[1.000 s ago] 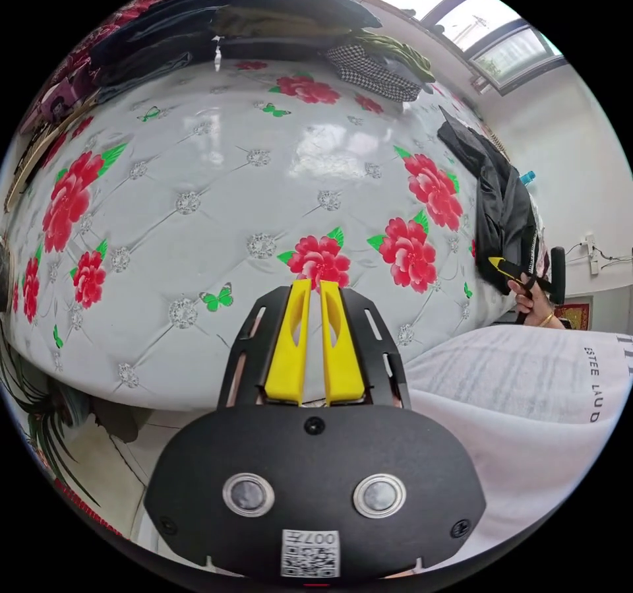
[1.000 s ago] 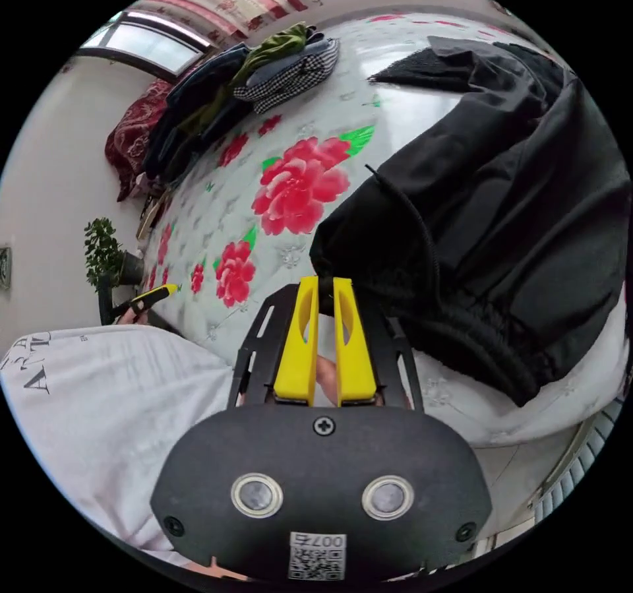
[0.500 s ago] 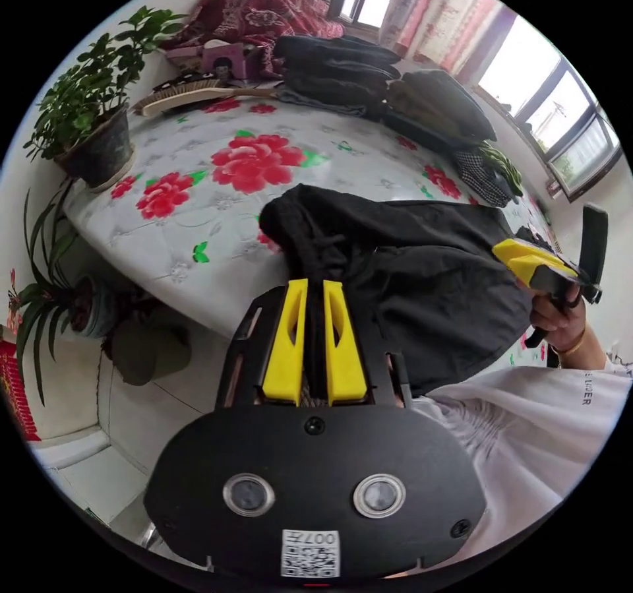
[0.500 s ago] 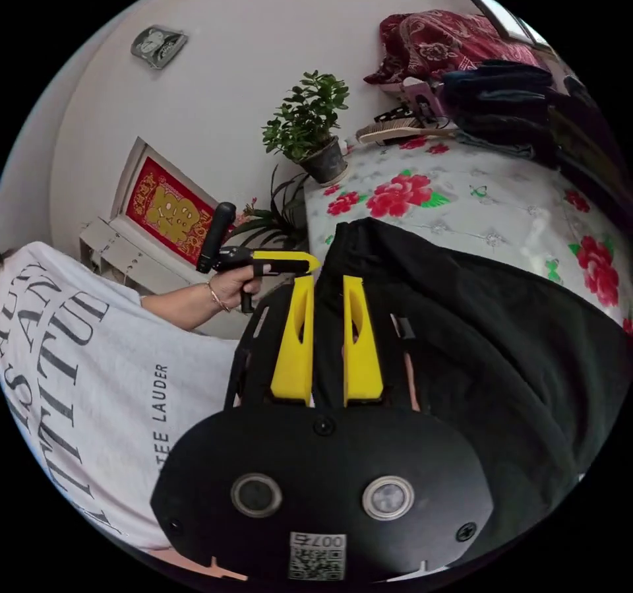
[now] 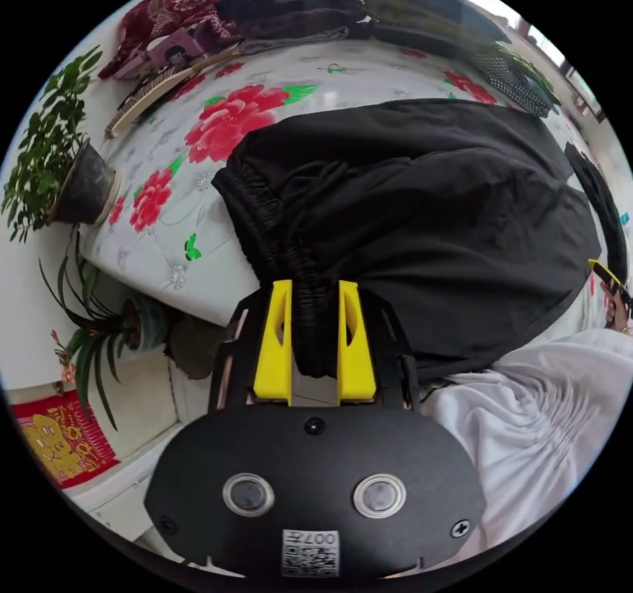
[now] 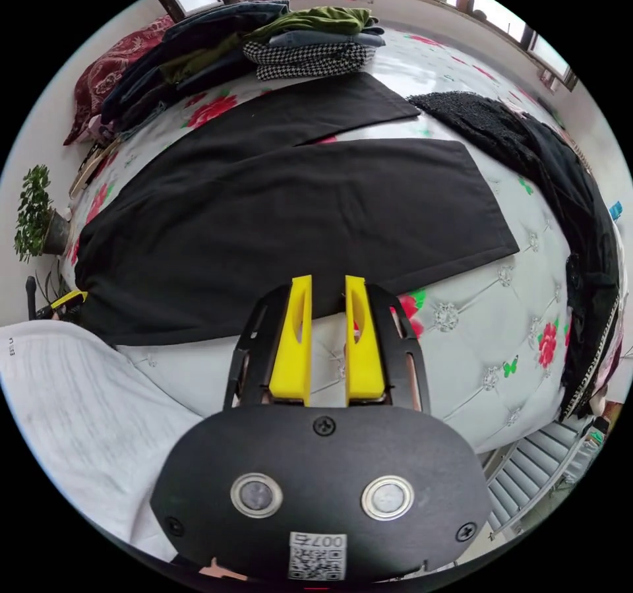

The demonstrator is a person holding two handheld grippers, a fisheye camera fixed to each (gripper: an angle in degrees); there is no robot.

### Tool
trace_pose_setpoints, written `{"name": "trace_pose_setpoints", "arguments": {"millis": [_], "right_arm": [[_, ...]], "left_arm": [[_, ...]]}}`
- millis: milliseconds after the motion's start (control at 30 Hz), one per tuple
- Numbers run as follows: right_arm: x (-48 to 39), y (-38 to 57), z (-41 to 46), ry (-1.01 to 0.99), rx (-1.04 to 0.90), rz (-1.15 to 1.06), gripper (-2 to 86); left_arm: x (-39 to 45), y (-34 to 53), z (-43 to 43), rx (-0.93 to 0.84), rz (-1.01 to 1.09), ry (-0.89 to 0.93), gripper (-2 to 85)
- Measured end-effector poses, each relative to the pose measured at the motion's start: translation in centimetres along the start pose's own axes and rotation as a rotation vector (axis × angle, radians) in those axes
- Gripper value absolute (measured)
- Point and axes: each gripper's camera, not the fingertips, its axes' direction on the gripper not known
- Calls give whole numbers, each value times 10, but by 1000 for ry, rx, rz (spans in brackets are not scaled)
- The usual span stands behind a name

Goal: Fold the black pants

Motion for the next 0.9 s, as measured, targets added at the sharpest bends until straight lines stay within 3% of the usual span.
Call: {"name": "trace_pose_setpoints", "arguments": {"millis": [167,367,467,633,767,900], "right_arm": [[-29,1,8,33,10,11,20],[-138,31,13,-223,-190,-347,2],[-159,32,1,-372,-284,-461,-1],[-88,-32,-53,-259,57,-162,-3],[-71,-94,-45,-75,131,-100,-2],[-95,-168,-11,3,100,-149,-1]], "left_arm": [[24,-74,3,13,68,-99,93],[6,-168,18,-135,5,-389,47],[-8,-164,-11,-24,-95,-447,2],[-7,-109,-53,119,-176,-325,5],[12,-97,-37,100,-184,-215,9],[43,-120,14,-66,-139,-248,-4]]}}
